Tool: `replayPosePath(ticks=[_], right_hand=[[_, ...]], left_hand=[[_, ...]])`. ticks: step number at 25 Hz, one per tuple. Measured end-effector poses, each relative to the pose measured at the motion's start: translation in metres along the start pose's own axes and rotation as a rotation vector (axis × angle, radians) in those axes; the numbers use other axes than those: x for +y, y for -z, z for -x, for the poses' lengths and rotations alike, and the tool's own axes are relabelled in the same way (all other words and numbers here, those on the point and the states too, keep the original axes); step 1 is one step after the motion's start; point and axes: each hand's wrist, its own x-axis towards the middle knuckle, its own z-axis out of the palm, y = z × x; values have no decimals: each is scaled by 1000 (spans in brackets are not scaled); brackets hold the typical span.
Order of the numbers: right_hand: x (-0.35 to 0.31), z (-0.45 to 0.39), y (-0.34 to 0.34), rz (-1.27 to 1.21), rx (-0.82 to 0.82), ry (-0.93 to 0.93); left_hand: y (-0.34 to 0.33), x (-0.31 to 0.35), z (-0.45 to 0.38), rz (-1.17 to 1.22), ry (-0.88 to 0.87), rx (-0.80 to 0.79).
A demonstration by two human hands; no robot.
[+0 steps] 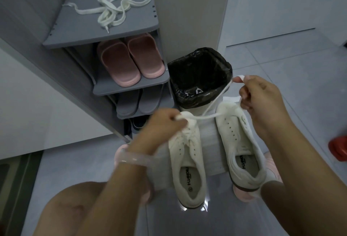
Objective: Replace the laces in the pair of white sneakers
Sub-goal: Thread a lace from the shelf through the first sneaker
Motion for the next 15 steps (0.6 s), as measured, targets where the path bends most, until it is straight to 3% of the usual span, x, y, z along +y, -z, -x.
replayPosePath(ticks=[3, 5, 6, 8, 12, 15], right_hand=[[10, -4, 5, 330, 57, -2], [22, -7, 7, 770, -60, 31], [28, -7, 6, 929, -127, 45], [37, -6, 5, 998, -215, 32], [49, -1, -4, 826, -379, 3], [60, 9, -10, 749, -577, -118]], left_hand=[[75, -2, 20, -47, -17, 374], [102, -14, 33, -327, 32, 432], [107, -20, 36, -436, 80, 375], [102, -27, 32, -532, 157, 213], [75, -34, 18, -542, 154, -97], [49, -32, 10, -537, 53, -178]])
